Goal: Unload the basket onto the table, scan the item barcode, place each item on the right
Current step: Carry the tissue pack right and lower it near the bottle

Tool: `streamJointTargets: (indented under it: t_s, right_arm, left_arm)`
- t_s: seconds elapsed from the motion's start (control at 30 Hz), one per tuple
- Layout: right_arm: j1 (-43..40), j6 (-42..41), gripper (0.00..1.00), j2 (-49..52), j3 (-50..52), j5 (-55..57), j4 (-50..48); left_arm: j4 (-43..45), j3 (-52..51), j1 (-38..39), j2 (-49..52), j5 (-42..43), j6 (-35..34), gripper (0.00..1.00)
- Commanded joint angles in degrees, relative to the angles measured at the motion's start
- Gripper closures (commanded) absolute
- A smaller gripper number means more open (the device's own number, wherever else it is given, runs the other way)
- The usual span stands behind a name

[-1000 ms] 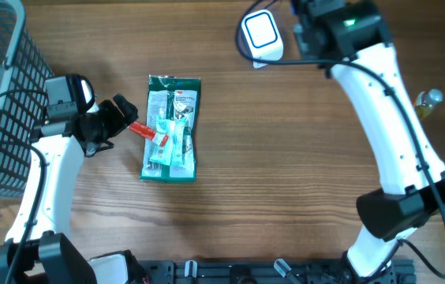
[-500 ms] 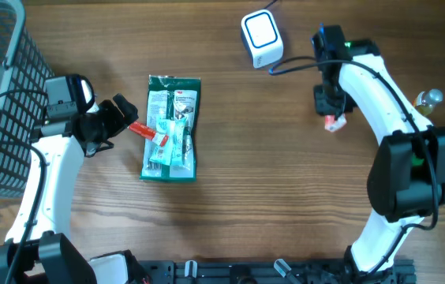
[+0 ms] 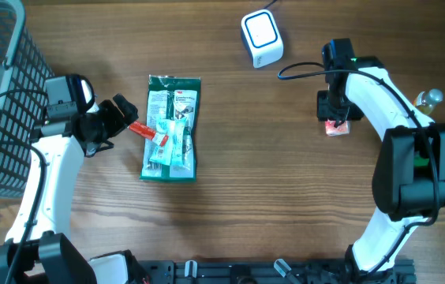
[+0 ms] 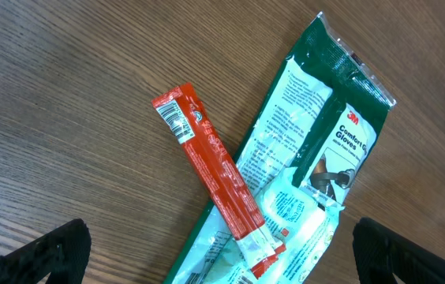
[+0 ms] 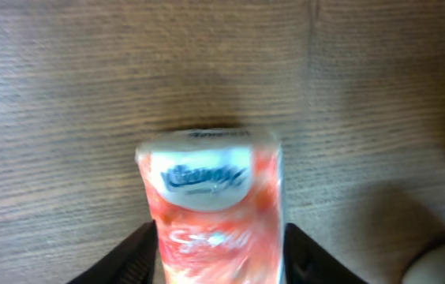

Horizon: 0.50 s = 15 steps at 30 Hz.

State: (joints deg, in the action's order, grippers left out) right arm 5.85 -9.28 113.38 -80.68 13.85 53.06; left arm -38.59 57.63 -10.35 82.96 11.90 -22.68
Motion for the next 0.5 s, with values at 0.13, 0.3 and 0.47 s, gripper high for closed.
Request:
streamJointTargets:
  t_s: [0.13, 0.3, 0.47]
  right_arm:
    - [-0.09, -1.31, 0.00, 0.04, 0.46, -2.71, -1.68]
    - [-0.09, -1.40, 0.00, 0.07, 0.46, -22.16, -5.25]
    - [-0.02, -1.42, 0.12, 0.11, 0.46, -30.49, -7.06]
  left_arm:
    - [0.15, 0.55, -0.04, -0.35, 0.26, -0.31, 0.00]
    - [0.15, 0.55, -0.04, -0.35, 0.26, -0.31, 0.00]
    - [0.15, 0.55, -0.04, -0.35, 0.26, -0.31, 0.00]
